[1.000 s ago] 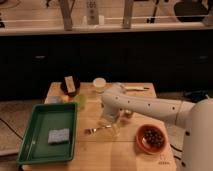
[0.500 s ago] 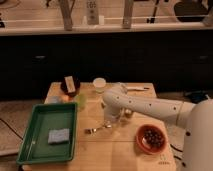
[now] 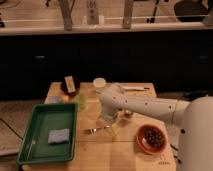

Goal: Place fork in table surface

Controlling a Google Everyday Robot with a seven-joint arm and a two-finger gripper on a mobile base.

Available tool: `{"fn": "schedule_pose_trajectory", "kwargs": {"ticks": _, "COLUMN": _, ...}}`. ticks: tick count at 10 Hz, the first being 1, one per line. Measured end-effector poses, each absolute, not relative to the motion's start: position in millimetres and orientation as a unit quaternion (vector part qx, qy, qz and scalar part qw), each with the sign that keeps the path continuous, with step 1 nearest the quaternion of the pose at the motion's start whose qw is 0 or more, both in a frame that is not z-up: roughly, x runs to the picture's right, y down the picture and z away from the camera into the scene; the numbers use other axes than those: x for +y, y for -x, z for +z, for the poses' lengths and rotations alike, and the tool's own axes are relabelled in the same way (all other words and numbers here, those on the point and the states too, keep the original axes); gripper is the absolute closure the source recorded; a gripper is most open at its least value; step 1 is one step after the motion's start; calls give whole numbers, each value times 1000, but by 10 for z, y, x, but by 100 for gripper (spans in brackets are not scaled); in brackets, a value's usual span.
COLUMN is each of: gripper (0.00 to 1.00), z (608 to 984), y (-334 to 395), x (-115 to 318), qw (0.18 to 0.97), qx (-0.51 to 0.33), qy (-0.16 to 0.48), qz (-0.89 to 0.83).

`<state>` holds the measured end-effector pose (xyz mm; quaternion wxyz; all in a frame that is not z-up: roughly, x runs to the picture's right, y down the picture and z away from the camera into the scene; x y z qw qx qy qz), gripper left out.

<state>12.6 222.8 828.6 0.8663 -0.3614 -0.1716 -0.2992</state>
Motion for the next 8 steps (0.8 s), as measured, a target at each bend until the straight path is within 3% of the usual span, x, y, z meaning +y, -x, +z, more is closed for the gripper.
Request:
{"fn": "schedule_pose_trajectory", "kwargs": {"ticks": 6, "gripper": 22, "z": 8331, "y": 128, "x": 2377, "qw": 880, "qx": -152, "qy": 352, "qz": -280}}
{"fn": "schedule_pose_trajectory", "kwargs": {"ticks": 8, "gripper": 40, "z": 8366, "y": 194, "x": 2400, "qw": 881, "qx": -154, "qy": 351, "qz": -277}}
